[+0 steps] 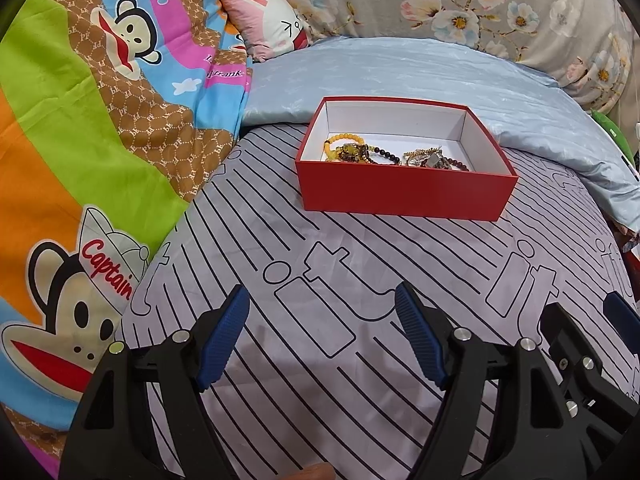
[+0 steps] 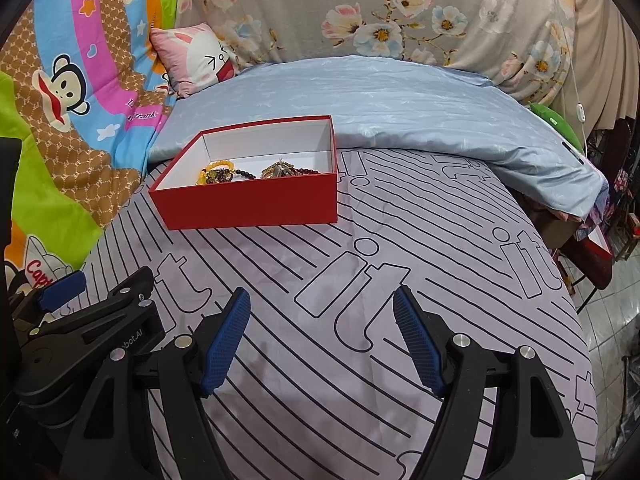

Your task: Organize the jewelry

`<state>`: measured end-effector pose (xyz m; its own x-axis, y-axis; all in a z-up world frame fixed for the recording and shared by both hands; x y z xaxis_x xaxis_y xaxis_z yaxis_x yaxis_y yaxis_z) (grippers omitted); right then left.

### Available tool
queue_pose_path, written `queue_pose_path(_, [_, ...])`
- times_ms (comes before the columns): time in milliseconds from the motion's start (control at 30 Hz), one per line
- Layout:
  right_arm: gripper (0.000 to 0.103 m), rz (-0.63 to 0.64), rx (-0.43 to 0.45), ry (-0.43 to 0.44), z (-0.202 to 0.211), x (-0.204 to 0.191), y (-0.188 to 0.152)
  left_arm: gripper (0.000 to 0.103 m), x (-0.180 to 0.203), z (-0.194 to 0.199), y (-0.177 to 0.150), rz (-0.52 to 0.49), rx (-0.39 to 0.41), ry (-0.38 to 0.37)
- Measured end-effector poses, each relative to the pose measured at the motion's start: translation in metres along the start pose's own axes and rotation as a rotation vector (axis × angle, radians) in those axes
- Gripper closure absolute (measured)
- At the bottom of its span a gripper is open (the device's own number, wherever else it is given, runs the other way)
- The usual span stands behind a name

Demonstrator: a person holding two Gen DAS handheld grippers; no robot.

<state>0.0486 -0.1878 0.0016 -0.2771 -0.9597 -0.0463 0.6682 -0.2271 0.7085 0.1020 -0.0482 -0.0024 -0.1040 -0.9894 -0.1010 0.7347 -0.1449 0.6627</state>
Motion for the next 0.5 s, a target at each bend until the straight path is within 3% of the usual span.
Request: queue_pose_path(500, [0.032, 0.0, -0.001, 0.0, 0.0, 0.0005, -0.0009, 0.032, 0.0008, -0.0007, -0.0022, 0.002, -0.008, 0.006])
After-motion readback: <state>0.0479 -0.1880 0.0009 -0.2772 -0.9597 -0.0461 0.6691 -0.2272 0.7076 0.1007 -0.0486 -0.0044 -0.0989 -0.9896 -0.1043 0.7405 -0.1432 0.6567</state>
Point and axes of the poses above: each gripper's, at about its wrist camera, not at the fingertips, and z roughly against the way its jaws point, x to its right, y to its top, the point moved 1 cm from there along -z, roughly the way its jaws point, and after that the axes turned 2 degrees about -z, right-handed, at the moved point
